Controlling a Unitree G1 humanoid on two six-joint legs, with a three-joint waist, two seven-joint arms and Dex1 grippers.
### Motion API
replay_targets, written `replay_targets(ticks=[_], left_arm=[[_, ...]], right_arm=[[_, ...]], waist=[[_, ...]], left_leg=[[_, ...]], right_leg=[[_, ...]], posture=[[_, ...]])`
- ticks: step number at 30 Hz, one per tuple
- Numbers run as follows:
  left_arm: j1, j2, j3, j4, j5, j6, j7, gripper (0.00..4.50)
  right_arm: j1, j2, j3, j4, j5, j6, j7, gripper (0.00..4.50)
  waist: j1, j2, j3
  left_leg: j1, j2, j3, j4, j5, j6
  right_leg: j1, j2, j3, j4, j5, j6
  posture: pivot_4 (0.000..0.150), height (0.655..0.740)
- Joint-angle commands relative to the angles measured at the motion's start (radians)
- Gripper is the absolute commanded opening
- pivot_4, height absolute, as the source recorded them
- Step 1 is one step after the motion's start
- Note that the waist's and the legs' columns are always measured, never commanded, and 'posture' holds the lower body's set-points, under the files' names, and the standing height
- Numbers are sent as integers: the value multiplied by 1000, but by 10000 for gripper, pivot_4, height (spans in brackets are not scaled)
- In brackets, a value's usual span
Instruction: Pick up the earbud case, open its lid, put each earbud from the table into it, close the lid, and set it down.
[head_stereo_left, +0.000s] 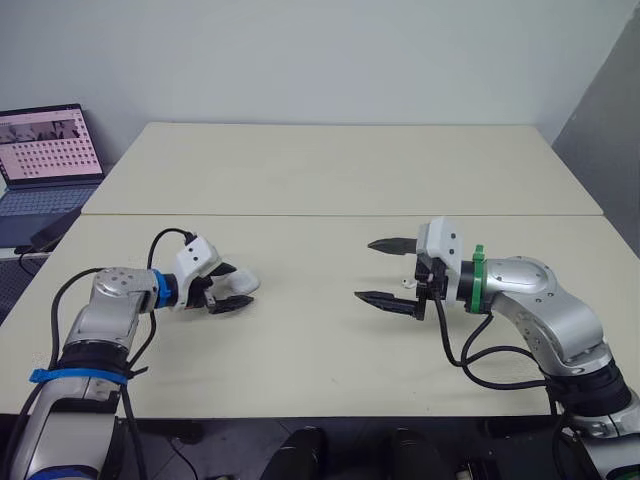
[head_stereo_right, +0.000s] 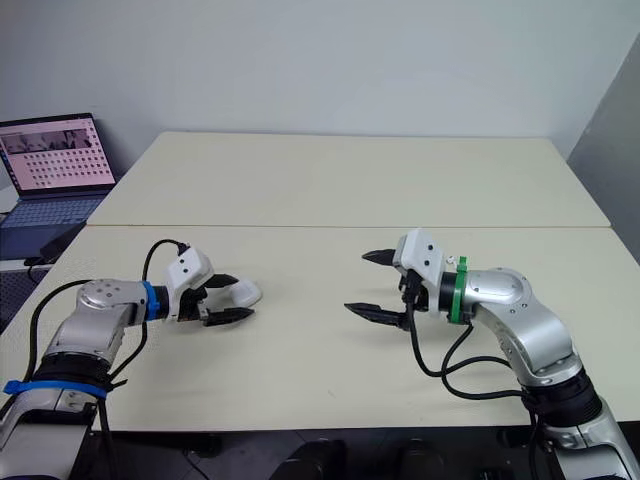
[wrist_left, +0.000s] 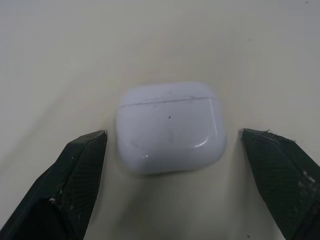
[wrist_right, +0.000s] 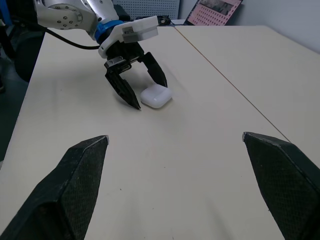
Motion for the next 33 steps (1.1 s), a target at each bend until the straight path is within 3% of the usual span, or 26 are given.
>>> replay_targets(ticks=[1,7,11,19,24,28,33], left_arm=[[1,-14,10,36,9,-18,31,43056],[-21,-55,46,41,-39,10,35,27492],[-46,-85,36,-42,-21,-65,61,27497],[-245,-195,-35,8,164,-874,255,27497],[-315,-226,-91,124,245,-1218,341,27497],[-366,-230,-131,215,270,-1385,380,27497],[-406,-228,-150,291,289,-1455,425,27497]], right_arm=[[-31,-9,-41,-49,17,16,-16,45000],[-15,-9,-55,-52,15,30,-34,45000],[7,0,-90,-45,36,63,-68,45000],[-74,158,-179,-29,230,395,-262,45000],[-136,240,-183,20,252,477,-363,45000],[-186,313,-214,44,294,536,-427,45000],[-213,342,-213,49,315,566,-451,45000]], waist=[[1,0,0],[2,0,0],[7,0,0],[22,-2,1],[14,-2,1],[15,-2,1],[11,-2,1]], left_leg=[[0,0,0,0,0,0],[0,0,0,0,0,0],[0,0,0,1,0,0],[-5,0,1,3,0,0],[-4,0,6,2,0,0],[-4,0,6,2,0,0],[-4,0,6,2,0,0]], right_leg=[[0,0,0,0,0,0],[0,0,-1,0,0,0],[0,0,-1,0,0,0],[0,0,0,-1,6,-9],[-1,0,5,0,6,-9],[-2,0,5,0,7,-8],[-3,1,6,0,7,-7]], posture=[[1500,7400],[1500,7400],[1500,7400],[1500,7400],[1500,7400],[1500,7400],[1500,7400]])
